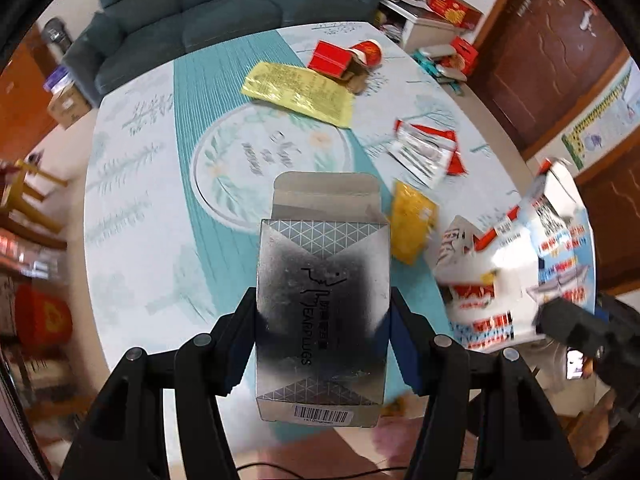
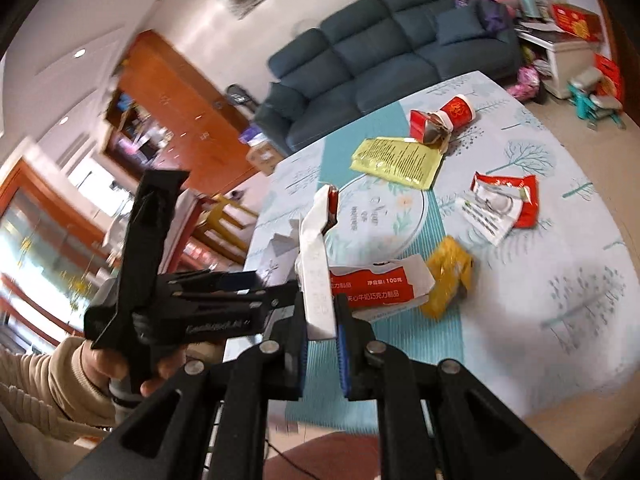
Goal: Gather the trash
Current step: 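Carry the silver box and white-red carton over the floor bin with both tools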
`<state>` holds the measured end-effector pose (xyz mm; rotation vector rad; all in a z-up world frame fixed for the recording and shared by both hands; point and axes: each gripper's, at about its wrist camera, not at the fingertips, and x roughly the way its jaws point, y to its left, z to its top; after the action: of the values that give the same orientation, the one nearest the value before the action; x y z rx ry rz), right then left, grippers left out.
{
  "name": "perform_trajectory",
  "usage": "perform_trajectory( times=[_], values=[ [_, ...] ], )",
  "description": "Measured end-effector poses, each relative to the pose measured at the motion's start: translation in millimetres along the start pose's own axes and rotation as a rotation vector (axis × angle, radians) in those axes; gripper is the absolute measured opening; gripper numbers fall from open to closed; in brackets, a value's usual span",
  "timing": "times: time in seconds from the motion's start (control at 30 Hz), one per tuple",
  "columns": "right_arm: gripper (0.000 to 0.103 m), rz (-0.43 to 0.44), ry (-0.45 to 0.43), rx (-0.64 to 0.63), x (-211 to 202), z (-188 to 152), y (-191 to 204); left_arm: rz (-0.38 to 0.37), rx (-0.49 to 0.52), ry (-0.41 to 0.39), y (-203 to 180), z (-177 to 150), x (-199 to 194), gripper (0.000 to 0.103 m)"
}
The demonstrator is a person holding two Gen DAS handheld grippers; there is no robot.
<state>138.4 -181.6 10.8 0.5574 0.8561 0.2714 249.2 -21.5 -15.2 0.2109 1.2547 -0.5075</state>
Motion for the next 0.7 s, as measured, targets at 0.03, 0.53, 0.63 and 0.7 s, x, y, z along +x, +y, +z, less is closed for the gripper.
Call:
perform_trajectory(
  times=[0.03, 0.53, 0.63, 0.7],
  values=[
    [0.011, 0.013, -0.001, -0.017, -12, -8, -3, 0.010, -0.011, -0.003, -11, -10, -2, 0.059],
    [0.011, 0.081, 0.044, 0.028, -130, -98, -77, 0.080, -0.109, 0.037, -121, -117, -22, 0.059],
    [0.011, 0.083, 0.067, 0.083, -128, -115, -93, 0.087, -0.098, 0.051, -126, -131, -16, 0.059],
    [0.011, 0.077, 0.085, 0.118, -122, -126, -103, 0.085, -0.097, 0.073, -127, -143, -6, 0.059]
  ],
)
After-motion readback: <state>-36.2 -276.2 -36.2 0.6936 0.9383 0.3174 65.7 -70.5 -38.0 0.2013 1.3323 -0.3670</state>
